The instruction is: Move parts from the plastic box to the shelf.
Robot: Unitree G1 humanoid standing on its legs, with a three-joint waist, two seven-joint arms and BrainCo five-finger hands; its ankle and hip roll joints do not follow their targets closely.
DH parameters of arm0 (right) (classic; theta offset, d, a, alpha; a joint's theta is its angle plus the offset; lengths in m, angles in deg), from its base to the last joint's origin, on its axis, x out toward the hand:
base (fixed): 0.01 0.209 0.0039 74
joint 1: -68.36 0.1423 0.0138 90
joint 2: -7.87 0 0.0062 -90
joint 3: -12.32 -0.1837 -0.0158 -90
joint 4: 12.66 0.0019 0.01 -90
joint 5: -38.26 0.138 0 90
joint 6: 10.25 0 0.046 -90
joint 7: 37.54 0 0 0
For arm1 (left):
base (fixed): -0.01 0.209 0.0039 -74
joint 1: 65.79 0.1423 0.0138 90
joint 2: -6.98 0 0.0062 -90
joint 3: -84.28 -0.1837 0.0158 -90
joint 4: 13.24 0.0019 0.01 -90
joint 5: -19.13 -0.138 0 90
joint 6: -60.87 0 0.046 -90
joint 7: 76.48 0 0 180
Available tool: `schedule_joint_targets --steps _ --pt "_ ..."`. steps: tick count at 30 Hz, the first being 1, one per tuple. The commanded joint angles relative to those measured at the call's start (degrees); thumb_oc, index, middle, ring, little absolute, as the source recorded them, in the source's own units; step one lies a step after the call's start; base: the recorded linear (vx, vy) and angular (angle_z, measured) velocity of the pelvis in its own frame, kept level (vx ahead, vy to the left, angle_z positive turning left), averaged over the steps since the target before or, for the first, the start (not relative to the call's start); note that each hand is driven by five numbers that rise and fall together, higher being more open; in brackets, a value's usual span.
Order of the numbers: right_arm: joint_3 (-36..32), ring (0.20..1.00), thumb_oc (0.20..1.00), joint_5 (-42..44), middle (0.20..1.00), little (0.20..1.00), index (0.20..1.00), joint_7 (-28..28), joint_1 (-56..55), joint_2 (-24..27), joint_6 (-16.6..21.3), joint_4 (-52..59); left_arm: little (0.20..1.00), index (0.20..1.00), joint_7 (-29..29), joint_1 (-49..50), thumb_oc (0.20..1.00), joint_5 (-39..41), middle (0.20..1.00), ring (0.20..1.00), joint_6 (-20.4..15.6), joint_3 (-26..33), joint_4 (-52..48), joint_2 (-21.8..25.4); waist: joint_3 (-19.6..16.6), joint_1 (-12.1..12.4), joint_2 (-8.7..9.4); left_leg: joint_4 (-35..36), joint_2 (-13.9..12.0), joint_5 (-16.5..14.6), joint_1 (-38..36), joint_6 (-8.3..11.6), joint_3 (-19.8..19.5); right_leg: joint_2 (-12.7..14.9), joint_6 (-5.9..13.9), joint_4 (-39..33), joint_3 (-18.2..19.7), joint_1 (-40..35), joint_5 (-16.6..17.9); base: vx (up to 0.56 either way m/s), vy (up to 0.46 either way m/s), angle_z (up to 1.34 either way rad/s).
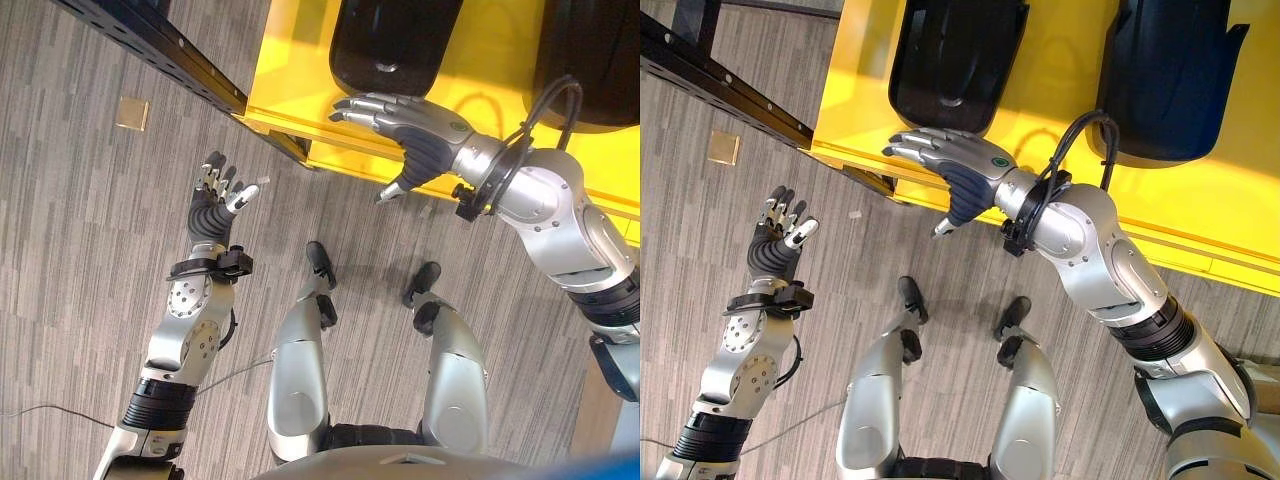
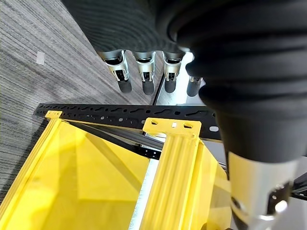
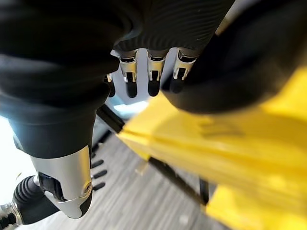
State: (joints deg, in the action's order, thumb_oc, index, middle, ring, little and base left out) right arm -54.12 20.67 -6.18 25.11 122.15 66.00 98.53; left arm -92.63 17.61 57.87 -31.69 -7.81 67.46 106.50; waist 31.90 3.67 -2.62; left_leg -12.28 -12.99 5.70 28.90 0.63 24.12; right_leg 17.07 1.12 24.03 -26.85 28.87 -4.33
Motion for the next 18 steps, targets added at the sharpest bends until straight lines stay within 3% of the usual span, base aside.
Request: schedule_joint_targets --steps 1,5,8,10,15,18 --pt "0.8 1.000 1.000 8.4 1.000 1.000 1.000 4.0 0.7 0.3 -3.8 2.6 1.000 1.000 0.8 1.3 1.000 -1.6 1.000 1.000 -1.2 0.9 -4.1 1.7 -2.1 0.4 0.80 -3.2 -5.0 -6.4 -1.9 7.84 2.9 2.1 6.59 -2.2 1.0 3.0 -0.1 0.00 -0.031 0.04" --pt "2.9 1.000 1.000 12.1 1.000 1.000 1.000 10.6 0.0 -1.2 -4.0 2.2 1.000 1.000 1.8 1.7 1.000 -1.4 1.000 1.000 -1.2 1.0 -3.8 2.6 -2.1 0.9 1.24 -3.0 -5.1 -6.2 -1.7 7.94 3.2 2.5 6.43 -1.8 0.1 3.1 -0.1 0.01 -0.043 0.03" --pt "4.7 1.000 1.000 9.2 1.000 1.000 1.000 15.7 -0.6 -2.2 -3.5 2.8 1.000 1.000 2.3 1.8 1.000 -1.3 1.000 1.000 -1.9 0.3 -3.4 3.0 -2.1 1.2 1.41 -2.9 -5.2 -6.1 -1.5 7.93 3.2 2.7 6.44 -1.7 -0.4 3.2 0.1 0.01 -0.036 0.03" --pt "5.3 1.000 1.000 7.0 1.000 1.000 1.000 16.0 -1.2 -2.5 -4.3 2.9 1.000 1.000 2.4 1.8 1.000 -1.6 1.000 1.000 -2.3 0.0 -3.2 3.1 -2.1 1.2 1.47 -2.8 -5.1 -6.0 -1.5 7.90 3.2 2.8 6.43 -1.9 -0.5 3.2 0.2 0.01 -0.030 0.04" --pt "6.2 1.000 1.000 -1.1 1.000 1.000 1.000 6.6 -0.4 -2.5 -1.0 0.6 1.000 1.000 2.8 1.8 1.000 -2.5 1.000 1.000 -2.8 -0.9 -2.6 2.5 -2.1 1.3 1.32 -2.6 -5.1 -6.0 -1.5 7.76 3.4 2.8 6.31 -2.3 -0.5 3.3 0.4 0.00 -0.012 0.03" --pt "4.1 1.000 1.000 1.6 1.000 1.000 1.000 2.5 0.4 -1.9 -0.1 -1.2 1.000 1.000 2.3 1.7 1.000 -2.7 1.000 1.000 -3.0 -0.9 -2.5 2.2 -2.1 1.0 1.12 -2.9 -5.2 -6.0 -1.1 7.83 3.1 2.8 6.36 -2.1 -0.2 3.6 0.4 0.00 0.000 0.00"
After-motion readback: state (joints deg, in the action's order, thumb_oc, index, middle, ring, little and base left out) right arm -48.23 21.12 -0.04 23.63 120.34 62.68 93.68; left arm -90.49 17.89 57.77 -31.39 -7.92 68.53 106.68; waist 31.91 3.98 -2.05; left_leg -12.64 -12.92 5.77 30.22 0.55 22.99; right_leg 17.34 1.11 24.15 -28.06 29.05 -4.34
